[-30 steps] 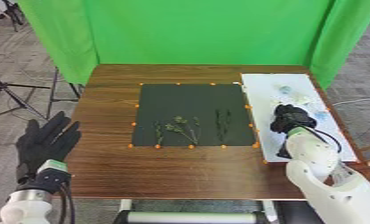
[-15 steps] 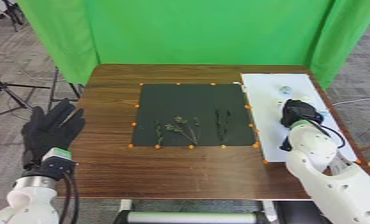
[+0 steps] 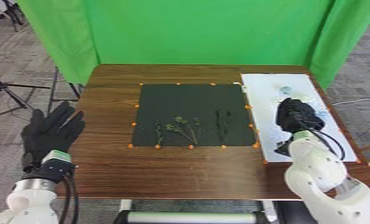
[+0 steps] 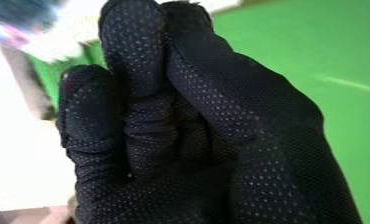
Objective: Arrange flowers
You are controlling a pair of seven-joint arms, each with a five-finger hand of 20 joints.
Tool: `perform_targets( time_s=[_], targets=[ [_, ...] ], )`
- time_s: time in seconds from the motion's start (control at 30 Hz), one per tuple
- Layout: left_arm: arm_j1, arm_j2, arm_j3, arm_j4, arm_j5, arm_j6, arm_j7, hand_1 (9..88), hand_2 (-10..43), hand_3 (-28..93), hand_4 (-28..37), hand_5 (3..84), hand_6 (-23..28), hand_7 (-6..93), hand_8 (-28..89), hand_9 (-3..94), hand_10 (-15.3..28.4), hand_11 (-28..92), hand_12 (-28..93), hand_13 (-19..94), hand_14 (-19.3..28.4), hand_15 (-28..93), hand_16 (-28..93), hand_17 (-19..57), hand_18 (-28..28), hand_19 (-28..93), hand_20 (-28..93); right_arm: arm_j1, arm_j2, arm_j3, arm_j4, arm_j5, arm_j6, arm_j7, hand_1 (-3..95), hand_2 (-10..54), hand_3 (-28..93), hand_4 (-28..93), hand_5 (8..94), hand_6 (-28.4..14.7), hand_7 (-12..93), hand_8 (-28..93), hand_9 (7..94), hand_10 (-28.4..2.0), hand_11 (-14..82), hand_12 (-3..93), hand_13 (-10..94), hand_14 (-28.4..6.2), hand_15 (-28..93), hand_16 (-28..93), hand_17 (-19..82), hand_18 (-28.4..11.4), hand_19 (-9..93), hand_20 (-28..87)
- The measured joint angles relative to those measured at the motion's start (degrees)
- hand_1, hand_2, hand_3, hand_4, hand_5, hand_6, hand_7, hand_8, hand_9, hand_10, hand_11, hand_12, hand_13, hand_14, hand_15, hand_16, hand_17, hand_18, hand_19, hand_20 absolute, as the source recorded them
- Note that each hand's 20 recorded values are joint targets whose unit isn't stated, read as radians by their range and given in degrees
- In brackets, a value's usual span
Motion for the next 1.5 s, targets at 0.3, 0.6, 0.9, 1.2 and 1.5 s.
perform_targets(
  time_s=[0.3,0.6,0.9,1.2,1.5],
  targets=[
    [-0.04,-0.03,0.11,0.0,0.0,-0.04,-0.05,27.5,12.8,68,-28.3,38.1,8.6,15.3,-10,27.3,13.7,29,10,21,14.4,42,-9,-6.1,13.3,35,10,1.94,0.88,-0.74,-3.06,-1.54,2.86,-0.81,63.1,-9.5,72,-28,65.0,-2.5,32,0,71.8,-11.1,14.8,36.3,74,-4.1,37,46,51,-13.2,89,25],
    [0.05,-0.02,0.03,0.0,0.05,-0.07,-0.12,27.5,12.8,69,-28.3,38.0,8.5,15.2,-10,27.3,13.7,29,10,21,14.5,42,-9,-6.1,13.4,35,10,2.44,1.26,2.03,-2.75,-3.88,-15.24,7.93,54.3,-9.5,74,-28,55.6,-3.8,18,-13,55.0,-13.6,13.4,15.3,61,-10.3,45,35,43,-21.0,92,30],
    [0.17,-0.6,-0.53,0.0,0.72,-0.17,-1.13,27.5,12.9,68,-28.3,38.1,8.5,15.4,-10,27.3,13.7,29,10,21,14.5,42,-9,-6.1,13.4,35,10,2.65,2.13,2.51,2.28,-0.01,-15.03,7.18,61.1,-9.5,69,-28,51.0,-2.8,18,-14,49.0,-12.4,11.1,13.5,60,-8.0,45,37,42,-21.1,92,30],
    [0.18,-0.75,-0.35,-0.02,0.68,-0.15,-0.81,27.5,12.9,68,-28.3,38.1,8.6,15.4,-10,27.3,13.6,29,10,21,14.5,42,-9,-6.2,13.4,35,10,4.31,2.2,1.38,7.01,0.6,-14.55,6.39,64.3,-9.5,65,-28,55.5,-1.2,20,-14,57.3,-10.7,13.7,14.0,62,-7.0,43,40,42,-20.3,91,31],
    [0.13,-0.49,0.04,-0.02,0.58,-0.15,-0.37,27.6,13.0,68,-28.3,38.2,8.6,15.5,-10,27.3,13.7,29,10,21,14.4,42,-9,-6.2,13.4,35,10,4.16,2.16,1.21,7.46,1.44,-12.82,6.27,65.7,-9.5,60,-28,71.9,-0.3,37,3,68.2,-9.7,14.9,18.5,66,-5.7,45,44,42,-19.5,91,34]
  ],
)
